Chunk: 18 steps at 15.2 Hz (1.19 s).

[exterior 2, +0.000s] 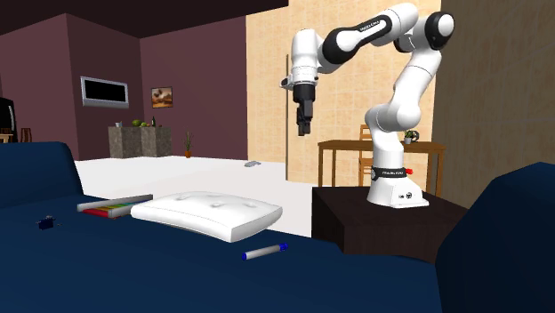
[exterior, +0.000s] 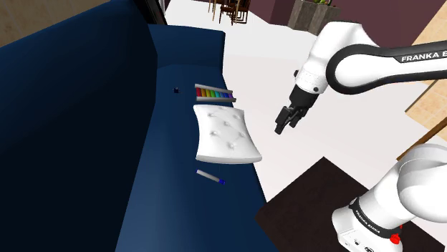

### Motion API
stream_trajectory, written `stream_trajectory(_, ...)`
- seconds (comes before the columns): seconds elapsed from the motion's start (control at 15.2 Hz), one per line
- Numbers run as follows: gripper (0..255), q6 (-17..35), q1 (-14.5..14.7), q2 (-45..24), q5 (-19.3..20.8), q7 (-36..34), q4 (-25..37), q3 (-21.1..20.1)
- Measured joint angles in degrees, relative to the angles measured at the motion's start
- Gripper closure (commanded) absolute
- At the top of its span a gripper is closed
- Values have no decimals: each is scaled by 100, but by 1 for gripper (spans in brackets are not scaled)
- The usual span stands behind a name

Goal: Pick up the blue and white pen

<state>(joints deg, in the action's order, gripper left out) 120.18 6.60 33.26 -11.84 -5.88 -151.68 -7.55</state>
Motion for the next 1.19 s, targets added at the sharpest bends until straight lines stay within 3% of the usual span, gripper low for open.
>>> stream_trajectory(0.66, 0, 2238, 374, -2008, -321, -67, -101, -570)
stream_trajectory(1.19, 0, 3755, 584, -3916, 4, -353, 383, -838)
